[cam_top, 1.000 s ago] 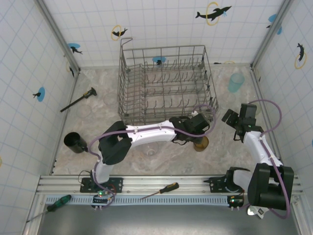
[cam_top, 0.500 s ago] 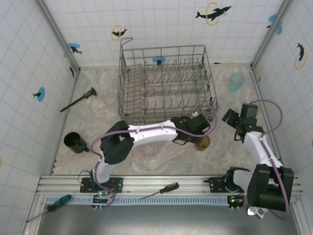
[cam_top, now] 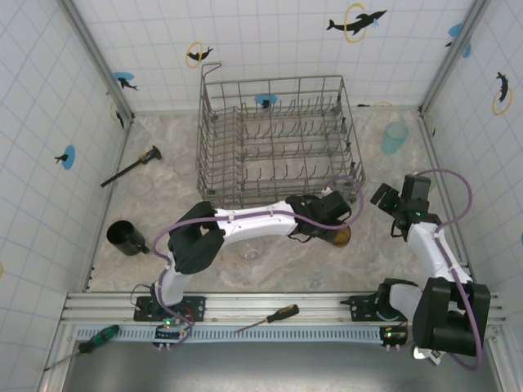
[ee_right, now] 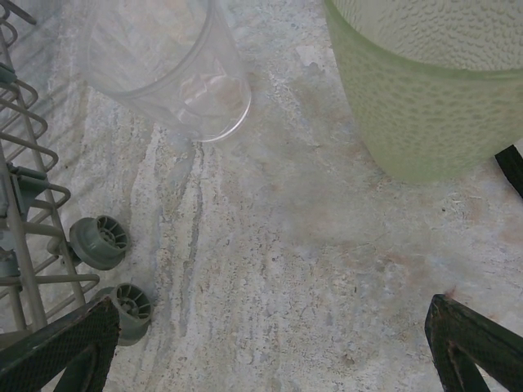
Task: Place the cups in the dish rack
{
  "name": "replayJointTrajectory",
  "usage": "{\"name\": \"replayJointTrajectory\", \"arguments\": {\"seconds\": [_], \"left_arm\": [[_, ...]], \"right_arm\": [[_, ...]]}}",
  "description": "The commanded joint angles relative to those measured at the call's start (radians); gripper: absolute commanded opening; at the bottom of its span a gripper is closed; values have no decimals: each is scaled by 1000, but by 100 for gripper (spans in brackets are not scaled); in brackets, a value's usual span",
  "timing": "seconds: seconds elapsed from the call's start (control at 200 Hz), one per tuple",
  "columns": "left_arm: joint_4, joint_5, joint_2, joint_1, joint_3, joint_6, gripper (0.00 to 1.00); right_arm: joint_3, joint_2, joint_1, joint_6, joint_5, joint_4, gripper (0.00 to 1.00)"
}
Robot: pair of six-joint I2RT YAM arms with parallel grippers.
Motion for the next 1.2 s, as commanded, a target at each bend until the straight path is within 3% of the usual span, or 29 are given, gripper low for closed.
{"name": "replayJointTrajectory", "arguments": {"seconds": [0.0, 0.345, 1.196], "left_arm": [[-24, -6, 8, -7, -9, -1, 0], [-30, 7, -61, -7, 10, -7, 0], [-120, -15, -153, 14, 237, 94, 0]], "right_arm": [[-16, -28, -10, 11, -13, 18, 100], [14, -57, -21, 17, -23, -21, 100], [254, -84, -81, 22, -67, -212, 100]]}}
